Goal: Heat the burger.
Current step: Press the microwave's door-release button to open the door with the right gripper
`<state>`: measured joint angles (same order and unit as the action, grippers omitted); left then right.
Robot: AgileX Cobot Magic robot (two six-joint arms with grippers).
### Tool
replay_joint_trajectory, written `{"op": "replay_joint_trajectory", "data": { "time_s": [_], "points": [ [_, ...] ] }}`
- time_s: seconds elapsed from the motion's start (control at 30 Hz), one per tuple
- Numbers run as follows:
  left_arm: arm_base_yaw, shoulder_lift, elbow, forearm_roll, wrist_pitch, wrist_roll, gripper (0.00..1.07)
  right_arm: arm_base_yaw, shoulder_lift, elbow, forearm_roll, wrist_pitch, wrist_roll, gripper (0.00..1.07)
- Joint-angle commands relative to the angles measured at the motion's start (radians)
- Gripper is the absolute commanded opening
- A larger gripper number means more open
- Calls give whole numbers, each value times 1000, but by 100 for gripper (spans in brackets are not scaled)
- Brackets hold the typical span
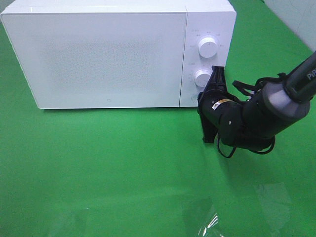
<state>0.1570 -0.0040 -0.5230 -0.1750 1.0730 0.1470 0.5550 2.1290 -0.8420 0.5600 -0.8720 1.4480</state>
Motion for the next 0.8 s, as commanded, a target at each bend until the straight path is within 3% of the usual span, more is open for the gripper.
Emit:
{"op": "replay_joint_trajectory", "data": {
  "time_s": [0.03,0.8],
  "points": [
    [-7,-6,4,-6,1,-5,97,-5,-2,-11,-14,-30,8,0],
    [-7,-6,4,-6,1,-5,97,-5,28,-42,-8,-164,-12,0]
  ]
}}
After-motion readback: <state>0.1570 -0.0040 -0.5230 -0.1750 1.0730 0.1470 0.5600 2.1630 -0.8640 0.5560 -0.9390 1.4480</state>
